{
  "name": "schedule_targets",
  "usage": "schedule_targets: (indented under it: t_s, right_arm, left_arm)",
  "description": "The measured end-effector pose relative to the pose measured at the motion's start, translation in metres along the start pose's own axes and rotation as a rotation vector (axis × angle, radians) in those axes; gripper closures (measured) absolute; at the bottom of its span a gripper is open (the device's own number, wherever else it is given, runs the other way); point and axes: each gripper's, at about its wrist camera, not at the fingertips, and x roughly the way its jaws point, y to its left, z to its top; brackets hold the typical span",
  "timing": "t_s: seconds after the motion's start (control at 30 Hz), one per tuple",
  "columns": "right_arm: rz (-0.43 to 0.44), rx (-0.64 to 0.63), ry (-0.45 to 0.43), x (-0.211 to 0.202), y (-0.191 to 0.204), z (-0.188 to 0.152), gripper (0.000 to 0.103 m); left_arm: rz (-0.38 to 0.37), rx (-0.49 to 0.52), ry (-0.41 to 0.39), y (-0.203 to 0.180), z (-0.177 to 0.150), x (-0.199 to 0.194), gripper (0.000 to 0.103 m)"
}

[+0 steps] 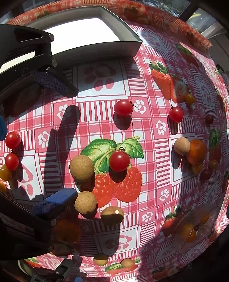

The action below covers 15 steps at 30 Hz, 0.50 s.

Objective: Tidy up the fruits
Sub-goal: 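Grasp a brown longan with the right tool while the left tool grasps another longan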

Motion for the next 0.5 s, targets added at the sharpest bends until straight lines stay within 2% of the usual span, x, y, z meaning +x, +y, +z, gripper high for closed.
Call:
schedule_targets:
  t_s: [0.13,0.27,0.33,0.37,0.47,0.5]
  right_arm:
    - [0.018,0.002,-0.016,0.005,0.006,0.023,0.001]
    - [0.028,-0.036,-0.019,0.014,0.018,0.047,0.01]
    - [0.042,-0.049,-0.003,0.019,0.022,0.054,0.025]
    - [0.027,-0.057,-0.004,0.021,0.025,0.055,0.025]
    - [0.004,-0.085,-0.032,0.023,0.027,0.049,0.042]
    - [0.002,-0.089,-0.038,0.022,0.029,0.049,0.056]
  left_arm:
    - [-0.017,0.011,-0.019,-0.005,0.005,0.005,0.0]
    - [-0.04,-0.019,-0.022,-0.003,0.005,0.006,0.0]
    - [-0.039,-0.016,-0.011,-0.005,0.007,0.008,0.0]
    - [-0.039,-0.016,0.006,-0.005,0.009,0.009,0.0]
    - [-0.026,-0.012,0.024,-0.007,0.016,0.011,0.0]
    - [-0.03,-0.002,0.013,-0.011,0.021,0.011,0.007]
